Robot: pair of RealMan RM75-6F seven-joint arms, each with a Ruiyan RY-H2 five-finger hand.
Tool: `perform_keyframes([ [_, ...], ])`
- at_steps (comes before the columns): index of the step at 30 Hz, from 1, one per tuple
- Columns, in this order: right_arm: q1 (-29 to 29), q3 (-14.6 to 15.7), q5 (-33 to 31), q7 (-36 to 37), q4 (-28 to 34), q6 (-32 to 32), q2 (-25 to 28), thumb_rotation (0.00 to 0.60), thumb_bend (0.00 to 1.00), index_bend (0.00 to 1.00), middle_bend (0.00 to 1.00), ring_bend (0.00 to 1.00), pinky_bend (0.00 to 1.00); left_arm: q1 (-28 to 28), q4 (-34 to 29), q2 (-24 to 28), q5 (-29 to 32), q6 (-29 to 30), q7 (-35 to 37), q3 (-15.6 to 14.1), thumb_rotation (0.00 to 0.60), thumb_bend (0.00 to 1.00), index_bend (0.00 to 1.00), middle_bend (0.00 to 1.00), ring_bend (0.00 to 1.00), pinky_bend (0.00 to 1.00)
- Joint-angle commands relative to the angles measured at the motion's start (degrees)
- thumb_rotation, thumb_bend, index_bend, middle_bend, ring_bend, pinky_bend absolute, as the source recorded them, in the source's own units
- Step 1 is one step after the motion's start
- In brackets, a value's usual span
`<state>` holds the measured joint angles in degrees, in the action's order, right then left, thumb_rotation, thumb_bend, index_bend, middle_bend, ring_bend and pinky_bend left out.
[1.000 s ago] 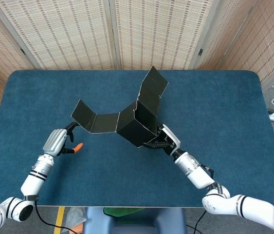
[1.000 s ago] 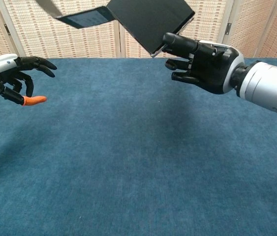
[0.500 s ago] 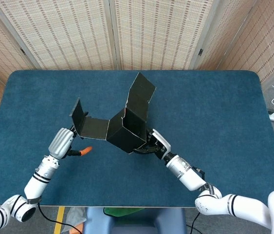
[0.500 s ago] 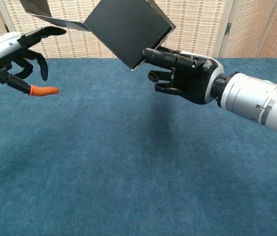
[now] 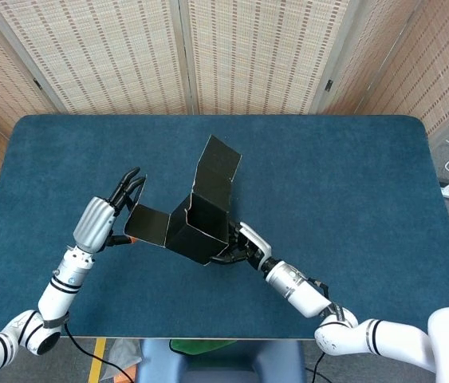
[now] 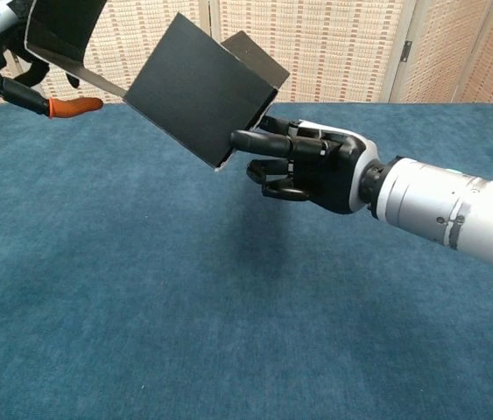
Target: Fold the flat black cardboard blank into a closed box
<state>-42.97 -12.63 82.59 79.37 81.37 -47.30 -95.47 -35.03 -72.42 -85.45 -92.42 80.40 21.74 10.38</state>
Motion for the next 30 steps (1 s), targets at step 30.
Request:
perform_keyframes([
  [30,-3.6,3.1,-0.2,-9.7,-3.7,4.6,-3.7,0.600,0.37,0.44,0.53,0.68,1.00,-2.5,-1.0,3.3,-8.6,0.1,1.8,-5.5,0.600,0.25,0.24,0.22,0.57,0.91],
])
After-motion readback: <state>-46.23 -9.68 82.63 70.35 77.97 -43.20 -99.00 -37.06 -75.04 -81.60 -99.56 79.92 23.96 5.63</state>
